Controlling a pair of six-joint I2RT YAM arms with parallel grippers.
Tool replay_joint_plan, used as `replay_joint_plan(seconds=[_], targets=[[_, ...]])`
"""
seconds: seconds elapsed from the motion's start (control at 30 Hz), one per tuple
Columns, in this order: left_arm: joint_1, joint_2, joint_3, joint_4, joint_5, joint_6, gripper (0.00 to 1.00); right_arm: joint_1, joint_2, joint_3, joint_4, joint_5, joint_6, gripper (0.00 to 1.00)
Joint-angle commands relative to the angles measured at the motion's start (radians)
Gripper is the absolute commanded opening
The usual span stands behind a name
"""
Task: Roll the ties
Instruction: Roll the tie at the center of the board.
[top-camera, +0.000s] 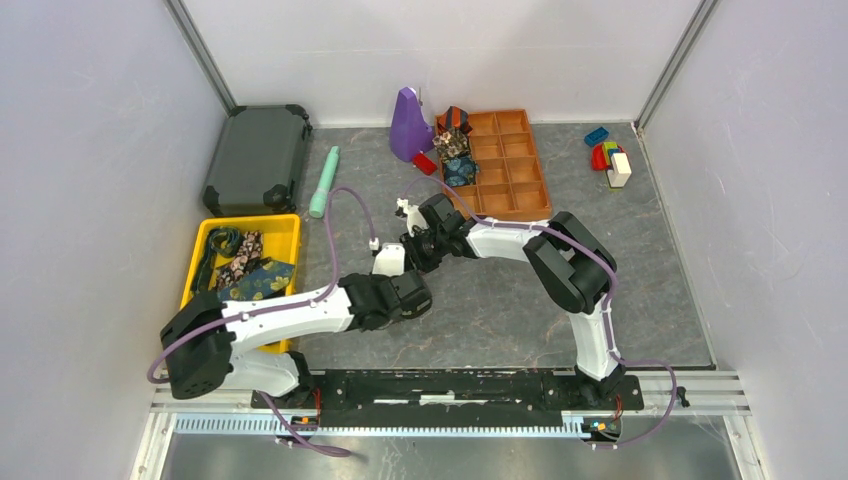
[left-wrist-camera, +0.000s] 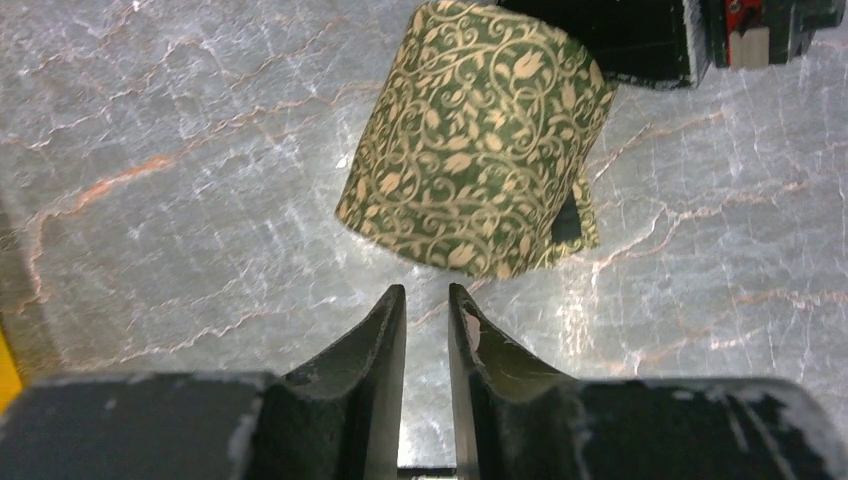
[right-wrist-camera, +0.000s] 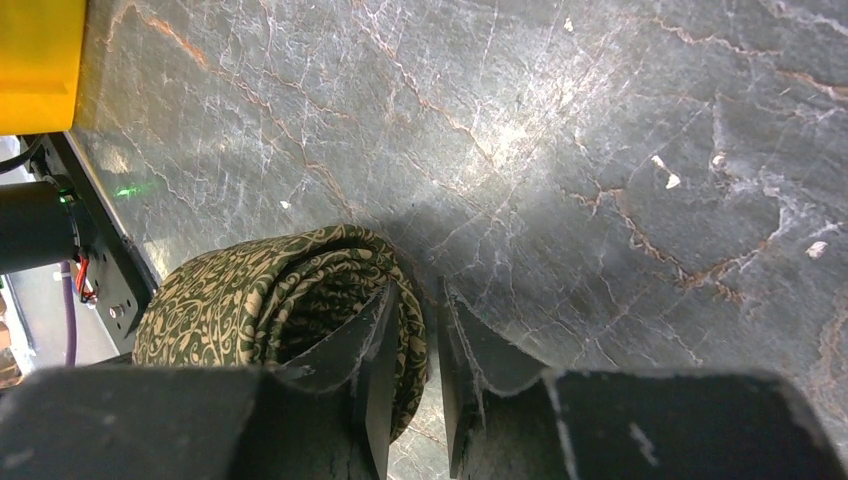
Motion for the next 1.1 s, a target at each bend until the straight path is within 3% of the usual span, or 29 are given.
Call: replay_joint_plan(seconds=[0.0,0.2,0.43,1.07], targets=[[0.001,-0.093,0.022,-0.114,0.027,-0.009,0.3,0.002,0.009,0.019,-0.023,0.04,0.002,0.27],[-0.001,-0.147,-0.053,-0.143,0.057,-0.073,0.23,0.002,-0.003,0.016,-0.032,0.063,0.005,0.26],[0.001,-0.119,-0.182,0.066,0.049,-0.142,0.12,0.004,-0.017,-0.021,-0.016,0.076,0.024,0.22],[0.004,0.01,-0.235,0.263,-0.019,-0.173,0.08,0.056,-0.046,-0.139,0.063,0.086,0.106,0.15]])
